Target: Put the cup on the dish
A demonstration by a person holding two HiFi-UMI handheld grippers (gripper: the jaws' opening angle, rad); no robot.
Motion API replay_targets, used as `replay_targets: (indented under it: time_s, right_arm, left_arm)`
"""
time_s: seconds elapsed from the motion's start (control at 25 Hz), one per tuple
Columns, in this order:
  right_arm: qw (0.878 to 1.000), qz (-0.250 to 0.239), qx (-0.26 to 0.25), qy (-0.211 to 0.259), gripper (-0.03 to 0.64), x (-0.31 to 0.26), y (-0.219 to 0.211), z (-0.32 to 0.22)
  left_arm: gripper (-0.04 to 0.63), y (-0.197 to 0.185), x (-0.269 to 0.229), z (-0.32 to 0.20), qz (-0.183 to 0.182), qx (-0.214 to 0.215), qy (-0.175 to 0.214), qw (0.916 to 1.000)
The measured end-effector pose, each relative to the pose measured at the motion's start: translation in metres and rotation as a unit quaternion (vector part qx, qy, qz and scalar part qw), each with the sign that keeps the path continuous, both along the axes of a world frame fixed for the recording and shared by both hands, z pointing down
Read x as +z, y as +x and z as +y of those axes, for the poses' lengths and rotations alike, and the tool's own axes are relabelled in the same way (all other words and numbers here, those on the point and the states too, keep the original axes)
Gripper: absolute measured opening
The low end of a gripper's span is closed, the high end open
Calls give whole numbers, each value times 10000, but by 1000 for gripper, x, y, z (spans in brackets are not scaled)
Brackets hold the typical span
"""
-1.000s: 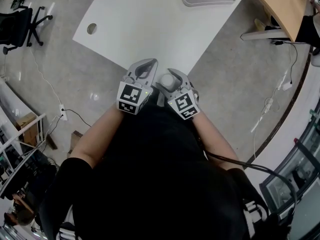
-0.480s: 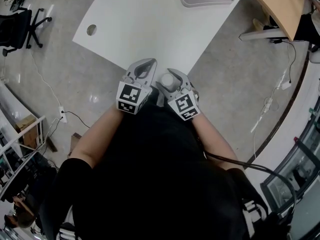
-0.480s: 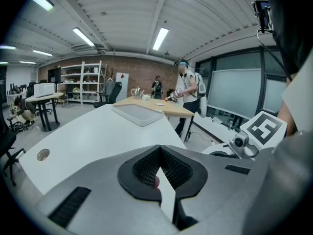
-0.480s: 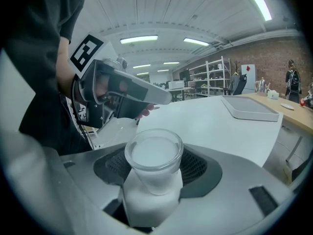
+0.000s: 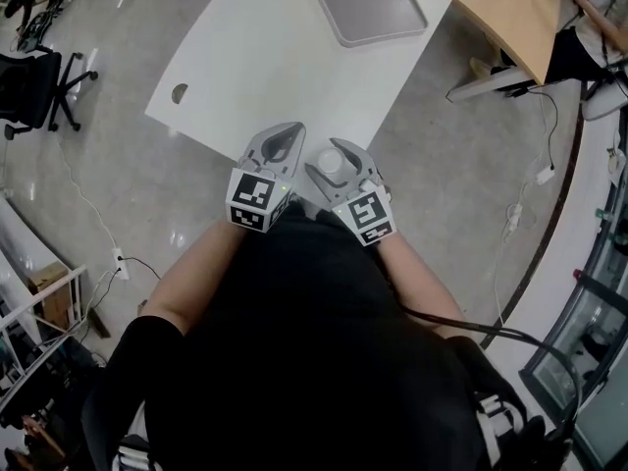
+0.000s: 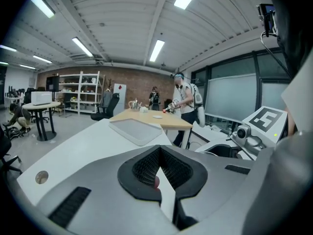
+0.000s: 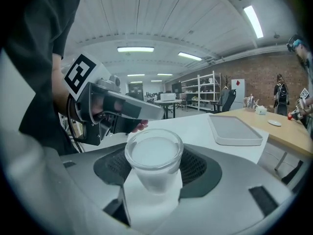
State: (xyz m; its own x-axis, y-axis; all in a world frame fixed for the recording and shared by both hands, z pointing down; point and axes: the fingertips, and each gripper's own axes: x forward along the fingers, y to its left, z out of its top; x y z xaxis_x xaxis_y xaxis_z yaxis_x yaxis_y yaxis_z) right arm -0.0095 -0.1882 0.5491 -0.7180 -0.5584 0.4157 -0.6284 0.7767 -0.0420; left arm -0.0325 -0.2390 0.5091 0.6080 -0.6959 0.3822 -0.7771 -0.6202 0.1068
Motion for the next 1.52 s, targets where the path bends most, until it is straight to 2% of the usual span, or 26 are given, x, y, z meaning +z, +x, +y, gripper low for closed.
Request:
replay_targets:
  time_s: [0.32,0.84,1.16,1.4,1.52]
  right_arm:
    - [9985,-15,380,393,267,-66,14,-15]
    - [9964,-122,679,497,267,-150,16,-26]
    - [9944,-174,759,715,267,-194,3,-28]
    - [9923,-345,965,703,267,-219,-9,-33]
    - [9912,-384,1044,714,267,-228,-15,-33]
  left_arm:
    - [-2,6,-55,-9,138,160,440,9988]
    - [-2,8,-110,-21,347,383,757,9958]
    - [-1,-6,-163,-26,501,296,1035,9929]
    - [0,-23,-192,-26,585,449,1293,9889]
    - [-1,-33,-200,-26,632,505,1295,9883]
